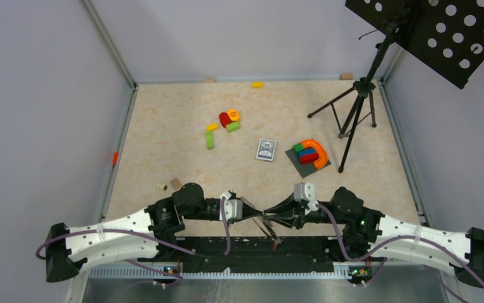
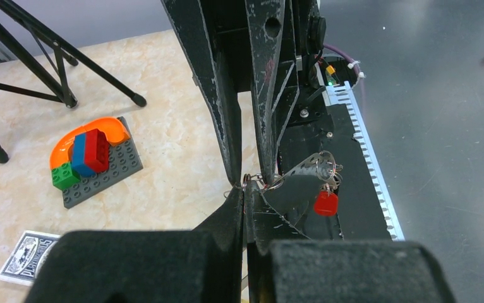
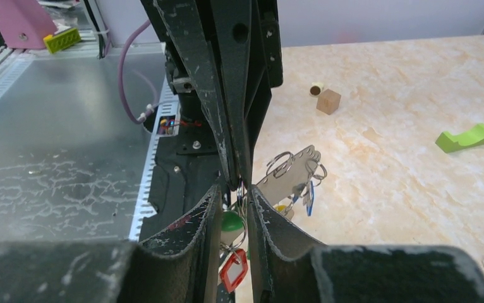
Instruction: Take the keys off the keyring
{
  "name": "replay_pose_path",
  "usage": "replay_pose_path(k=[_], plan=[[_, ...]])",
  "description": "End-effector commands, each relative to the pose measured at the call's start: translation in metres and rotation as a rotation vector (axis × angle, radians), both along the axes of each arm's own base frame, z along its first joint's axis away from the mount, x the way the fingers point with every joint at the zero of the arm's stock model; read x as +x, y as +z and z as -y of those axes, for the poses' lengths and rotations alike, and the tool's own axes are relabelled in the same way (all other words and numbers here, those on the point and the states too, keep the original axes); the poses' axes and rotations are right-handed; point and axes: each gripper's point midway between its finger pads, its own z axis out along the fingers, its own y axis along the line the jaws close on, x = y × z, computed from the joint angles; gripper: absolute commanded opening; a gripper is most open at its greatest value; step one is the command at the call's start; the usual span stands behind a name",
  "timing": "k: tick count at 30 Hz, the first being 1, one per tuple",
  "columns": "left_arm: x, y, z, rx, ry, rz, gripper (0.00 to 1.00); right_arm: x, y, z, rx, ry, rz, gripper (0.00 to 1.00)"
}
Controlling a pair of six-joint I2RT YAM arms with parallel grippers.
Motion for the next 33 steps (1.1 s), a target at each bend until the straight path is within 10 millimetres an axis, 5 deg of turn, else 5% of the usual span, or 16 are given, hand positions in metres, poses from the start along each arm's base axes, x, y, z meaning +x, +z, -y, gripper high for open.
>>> replay_pose_path(k=[1, 9, 17, 31, 33], plan=[[-0.003, 0.046, 0.003, -0.132, -0.023, 0.044, 0.00, -0.001, 0.004, -0.003, 0.030, 0.010, 0.007, 0.20], [-0.003, 0.046, 0.003, -0.132, -0.024, 0.045, 0.00, -0.001, -0.001, -0.002, 0.013, 0.003, 0.002, 0.19], [-0.004, 0.045, 0.004, -0.129, -0.026, 0.040, 0.00, 0.000, -0.002, -0.002, 0.015, -0.001, -0.001, 0.00], [0.002, 0.041, 0.003, -0.107, 0.013, 0.013, 0.00, 0.000, 0.015, -0.001, -0.006, 0.000, -0.008, 0.00], [0.003, 0.040, 0.003, -0.103, 0.020, 0.008, 0.06, 0.001, 0.017, -0.001, -0.011, -0.007, -0.014, 0.00]])
